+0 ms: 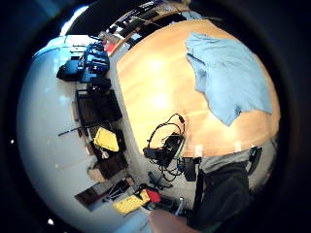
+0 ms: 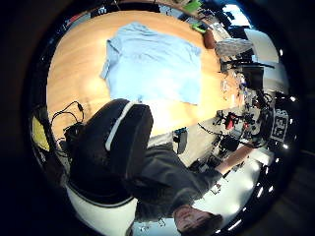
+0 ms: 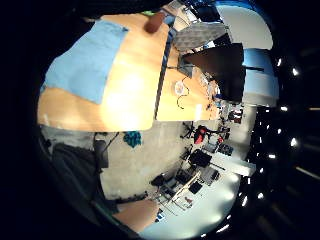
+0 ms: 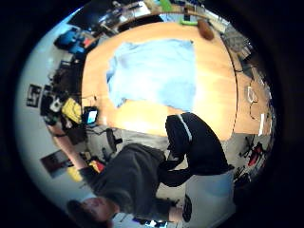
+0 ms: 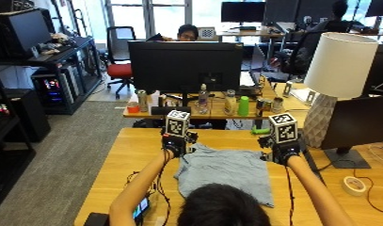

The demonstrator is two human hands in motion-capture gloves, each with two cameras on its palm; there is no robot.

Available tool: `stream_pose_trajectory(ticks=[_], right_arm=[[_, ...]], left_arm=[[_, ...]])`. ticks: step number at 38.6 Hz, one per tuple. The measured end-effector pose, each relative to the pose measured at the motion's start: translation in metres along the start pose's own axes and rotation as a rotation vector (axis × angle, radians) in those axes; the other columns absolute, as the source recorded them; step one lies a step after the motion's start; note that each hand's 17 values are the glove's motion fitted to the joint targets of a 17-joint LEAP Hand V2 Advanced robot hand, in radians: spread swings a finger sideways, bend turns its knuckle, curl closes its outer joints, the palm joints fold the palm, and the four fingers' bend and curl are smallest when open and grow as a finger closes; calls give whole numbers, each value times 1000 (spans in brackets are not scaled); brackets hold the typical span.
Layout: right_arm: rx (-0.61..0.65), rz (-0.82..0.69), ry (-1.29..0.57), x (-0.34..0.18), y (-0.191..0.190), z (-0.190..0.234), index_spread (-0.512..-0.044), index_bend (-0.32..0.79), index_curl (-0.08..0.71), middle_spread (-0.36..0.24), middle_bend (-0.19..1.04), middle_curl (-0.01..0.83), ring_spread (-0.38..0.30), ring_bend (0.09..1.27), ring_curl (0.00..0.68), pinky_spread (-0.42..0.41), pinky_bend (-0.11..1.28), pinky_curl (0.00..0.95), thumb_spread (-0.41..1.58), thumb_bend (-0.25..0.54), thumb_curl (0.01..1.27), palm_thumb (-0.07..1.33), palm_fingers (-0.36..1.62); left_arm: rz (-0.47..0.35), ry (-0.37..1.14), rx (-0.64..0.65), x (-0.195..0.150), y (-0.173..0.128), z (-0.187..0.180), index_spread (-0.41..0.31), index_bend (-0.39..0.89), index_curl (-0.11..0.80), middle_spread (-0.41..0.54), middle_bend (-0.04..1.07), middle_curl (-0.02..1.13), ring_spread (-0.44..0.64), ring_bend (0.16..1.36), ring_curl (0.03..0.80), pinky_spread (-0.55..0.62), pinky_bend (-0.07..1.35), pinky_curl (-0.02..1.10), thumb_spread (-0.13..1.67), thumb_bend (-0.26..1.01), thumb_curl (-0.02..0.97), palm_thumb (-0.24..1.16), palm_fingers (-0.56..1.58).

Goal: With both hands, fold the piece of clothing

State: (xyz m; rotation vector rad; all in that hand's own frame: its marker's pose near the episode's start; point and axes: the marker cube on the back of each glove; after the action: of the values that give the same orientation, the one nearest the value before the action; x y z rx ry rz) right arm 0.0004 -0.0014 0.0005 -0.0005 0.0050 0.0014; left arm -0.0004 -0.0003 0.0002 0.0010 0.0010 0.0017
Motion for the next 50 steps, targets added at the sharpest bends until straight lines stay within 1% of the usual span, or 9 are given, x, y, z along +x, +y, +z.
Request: stream_pose_trajectory(ticks=[1,5,11,18,32,37,41,47,50], right_arm=[[0,0,2,0,-1,0,-176,80,16,-13,225,58,20,378,73,85,447,101,408,274,83,435,452],[-4,-1,9,-2,-7,1,-251,88,63,-18,232,112,29,427,149,123,501,181,649,283,115,490,408],[-13,-11,3,-7,-13,5,-310,100,93,-22,246,171,34,455,200,152,528,234,865,257,148,524,370],[-34,-29,7,-10,-21,14,-338,109,117,-30,254,220,33,480,233,160,531,263,994,212,177,548,363],[-108,-66,-3,-16,-30,40,-340,100,140,-42,268,294,-11,564,297,133,534,301,1091,127,221,595,415],[-137,-68,9,-18,-32,57,-340,84,141,-44,282,316,-29,592,313,121,528,306,1105,99,234,609,456],[-170,-90,16,-21,-34,75,-333,64,131,-52,303,335,-54,646,333,78,528,311,1112,77,242,620,520],[-267,-125,34,-26,-36,110,-330,64,126,-63,332,362,-76,677,361,32,528,325,1114,49,256,643,547],[-289,-125,37,-28,-42,125,-325,70,128,-66,331,370,-88,683,371,21,531,330,1115,34,262,651,546]], left_arm=[[0,1,2,0,0,0,-11,191,55,104,95,5,154,409,71,184,336,67,429,88,28,148,266],[-5,10,34,-3,1,-1,-15,184,104,152,114,36,233,476,132,271,375,128,680,87,51,167,220],[-8,20,53,-7,0,5,-13,176,156,197,142,67,310,519,171,342,412,181,904,67,83,175,160],[4,6,1,-9,-5,20,-17,184,211,240,141,88,377,527,187,379,440,219,1013,36,121,186,91],[77,8,-94,6,-8,44,-25,154,249,249,178,148,393,597,225,402,470,265,1066,-14,184,214,48],[104,-5,-147,14,-6,60,-26,140,253,211,214,182,348,615,231,370,460,270,1066,-19,198,215,120],[110,-21,-166,16,-12,82,-34,157,261,120,275,219,212,627,239,228,439,271,1071,-20,208,216,313],[139,-49,-263,25,-16,125,-52,172,292,49,245,261,100,600,262,96,451,302,1071,-18,224,229,417],[91,-53,-336,29,-15,143,-53,149,297,38,222,278,78,598,276,68,449,316,1069,-19,229,234,400]])
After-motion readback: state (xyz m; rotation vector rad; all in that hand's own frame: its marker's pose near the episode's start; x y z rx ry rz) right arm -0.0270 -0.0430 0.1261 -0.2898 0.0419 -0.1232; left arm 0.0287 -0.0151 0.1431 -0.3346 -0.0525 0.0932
